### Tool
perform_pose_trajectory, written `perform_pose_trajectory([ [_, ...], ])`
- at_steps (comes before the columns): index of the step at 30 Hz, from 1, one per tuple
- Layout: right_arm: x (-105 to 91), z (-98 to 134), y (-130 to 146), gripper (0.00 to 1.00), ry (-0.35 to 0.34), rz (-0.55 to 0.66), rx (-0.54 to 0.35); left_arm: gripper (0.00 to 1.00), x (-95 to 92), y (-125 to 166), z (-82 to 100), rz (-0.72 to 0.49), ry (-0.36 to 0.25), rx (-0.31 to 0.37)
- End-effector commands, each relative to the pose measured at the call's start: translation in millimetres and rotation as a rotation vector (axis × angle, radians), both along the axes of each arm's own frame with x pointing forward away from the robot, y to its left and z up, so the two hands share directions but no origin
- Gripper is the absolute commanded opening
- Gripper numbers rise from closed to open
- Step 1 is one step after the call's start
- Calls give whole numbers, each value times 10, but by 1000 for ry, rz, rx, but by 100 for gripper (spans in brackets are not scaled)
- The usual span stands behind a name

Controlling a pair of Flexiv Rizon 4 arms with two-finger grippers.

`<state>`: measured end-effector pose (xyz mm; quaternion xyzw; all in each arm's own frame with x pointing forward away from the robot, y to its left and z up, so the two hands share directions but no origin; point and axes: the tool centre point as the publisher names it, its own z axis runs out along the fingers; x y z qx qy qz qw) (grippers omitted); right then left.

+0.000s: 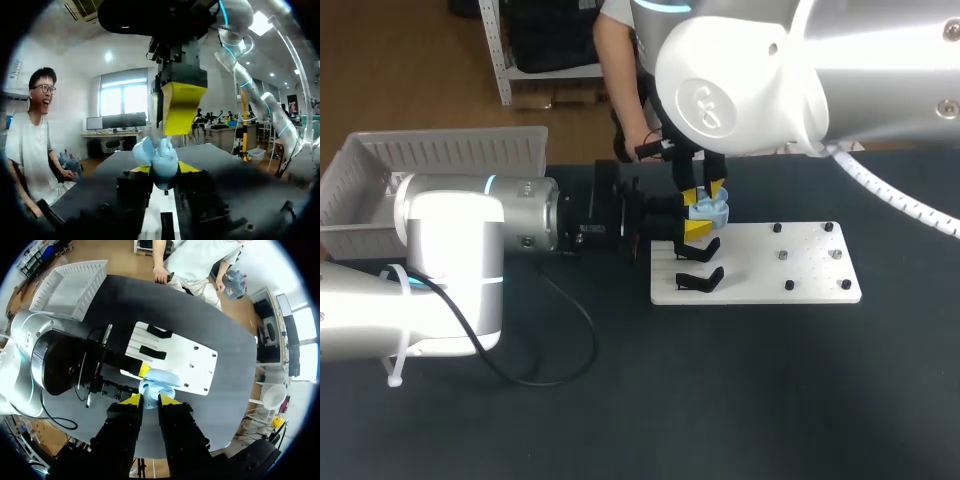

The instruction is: Pick up each earbud case from the left stands, insert the matching earbuds, close the lid, and place the case in the box.

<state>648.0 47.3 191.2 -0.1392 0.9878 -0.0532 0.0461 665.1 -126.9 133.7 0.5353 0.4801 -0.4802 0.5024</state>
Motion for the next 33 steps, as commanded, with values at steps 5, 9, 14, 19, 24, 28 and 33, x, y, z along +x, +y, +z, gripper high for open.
perform_pose_trajectory([
  [5,-29,-18,4,0,-2,3,3,0,-8,-8,-7,5,-3,-3],
  [9,-25,-25,2,0,-1,2,6,0,-8,-8,-7,5,-3,-3],
  [14,-11,-34,-13,0,-2,-3,6,0,-8,-8,-7,5,-3,-3],
  [19,-7,-36,-19,0,-3,-5,6,0,-8,-8,-7,5,-3,-3],
  [24,5,-43,-26,0,-4,-7,9,0,-8,-8,-7,5,-3,-3],
  [28,15,-52,-27,0,-4,-9,12,0,-8,-8,-7,5,-3,-3],
  [33,26,-68,-19,0,-2,-8,18,0,-8,-8,-7,5,-3,-3],
])
